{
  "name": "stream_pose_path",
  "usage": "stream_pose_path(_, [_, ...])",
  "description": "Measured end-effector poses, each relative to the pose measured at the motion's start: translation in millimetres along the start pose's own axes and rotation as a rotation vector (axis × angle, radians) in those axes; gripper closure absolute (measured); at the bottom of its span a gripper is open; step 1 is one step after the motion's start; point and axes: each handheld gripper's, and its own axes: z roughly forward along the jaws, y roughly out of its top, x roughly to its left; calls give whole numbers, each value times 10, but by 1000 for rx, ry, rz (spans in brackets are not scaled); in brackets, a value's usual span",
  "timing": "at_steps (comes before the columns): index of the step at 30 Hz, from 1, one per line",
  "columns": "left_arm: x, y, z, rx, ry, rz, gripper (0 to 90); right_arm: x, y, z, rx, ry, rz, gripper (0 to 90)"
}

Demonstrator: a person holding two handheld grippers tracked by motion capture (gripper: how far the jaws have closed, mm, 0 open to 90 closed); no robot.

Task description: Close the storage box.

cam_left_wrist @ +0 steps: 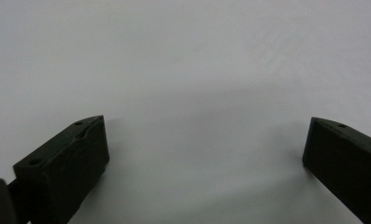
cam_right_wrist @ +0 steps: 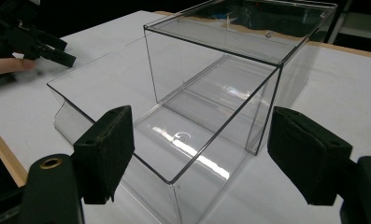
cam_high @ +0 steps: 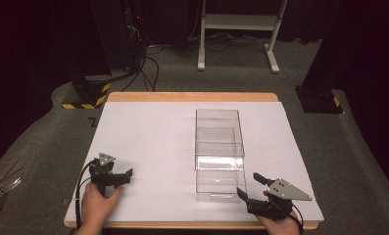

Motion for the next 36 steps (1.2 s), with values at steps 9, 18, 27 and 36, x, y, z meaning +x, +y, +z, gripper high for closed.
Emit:
stream_pose_path(9, [1,1,1,0,-1,-1,5,61,-46,-16,8,6,6,233])
stream_pose_path(18, [0,0,0,0,-1,-1,5,22,-91,19,28,0,5,234])
stream_pose_path(27, [0,0,0,0,-1,-1,5,9,-91,59,29,8,4,224])
stream_pose_path(36, [0,-1,-2,0,-1,1,6,-47,-64,136,17,2,14,226])
